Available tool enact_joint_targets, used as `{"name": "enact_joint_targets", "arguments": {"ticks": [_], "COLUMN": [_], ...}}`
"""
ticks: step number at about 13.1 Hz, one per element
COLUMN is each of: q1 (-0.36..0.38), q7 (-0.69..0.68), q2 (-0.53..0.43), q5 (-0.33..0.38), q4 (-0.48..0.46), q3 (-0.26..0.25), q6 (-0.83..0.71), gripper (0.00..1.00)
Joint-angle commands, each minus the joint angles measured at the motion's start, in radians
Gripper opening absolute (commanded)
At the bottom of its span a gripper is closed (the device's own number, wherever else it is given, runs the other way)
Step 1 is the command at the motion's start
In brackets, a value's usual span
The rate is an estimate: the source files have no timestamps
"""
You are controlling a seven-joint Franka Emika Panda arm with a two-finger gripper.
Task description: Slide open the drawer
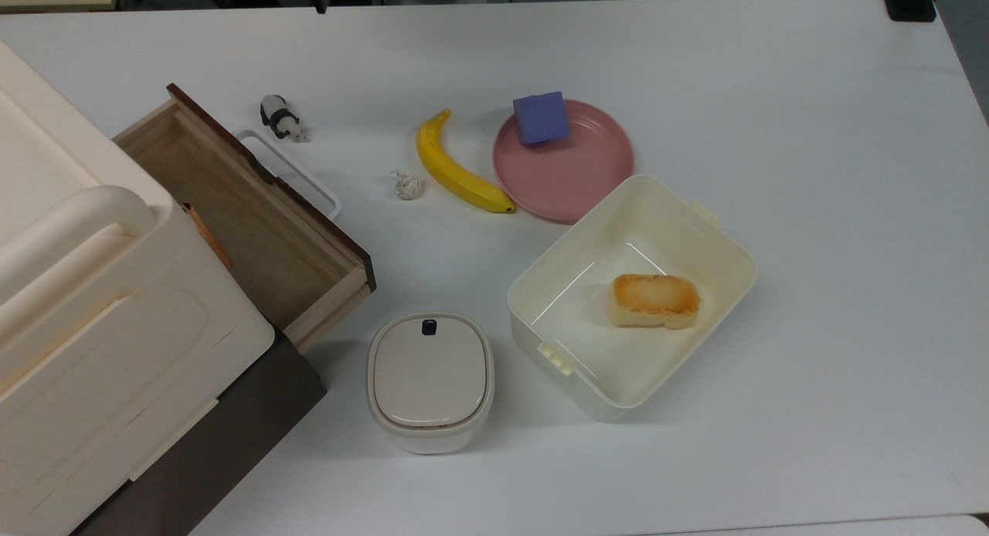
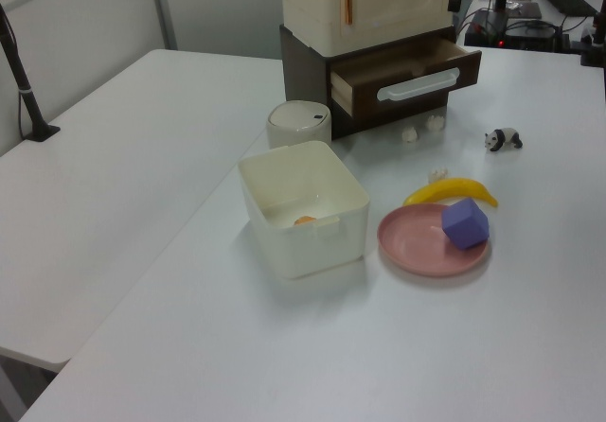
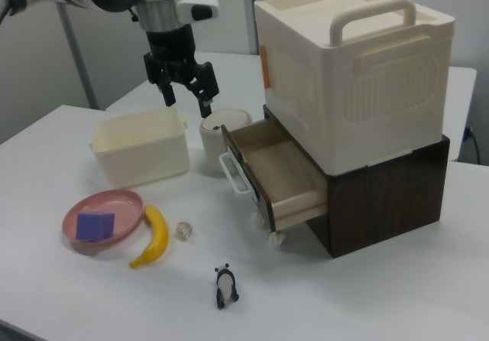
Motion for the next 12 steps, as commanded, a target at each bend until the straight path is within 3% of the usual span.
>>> {"name": "enact_joint_targets", "arguments": {"ticks": [1, 4, 12], "q1": [0.073, 0.132, 0.137], "q7": [0.062, 0.085, 0.076], "q2": [-0.016, -0.016, -0.008], "q5": [0.030, 0.079, 0.079], "q4": [-0.030, -0.027, -0.028], "q3": [-0.059, -0.132, -0.125], "q6": [0.009, 0.007, 0.009], "gripper": [1.00, 1.00, 1.00]}}
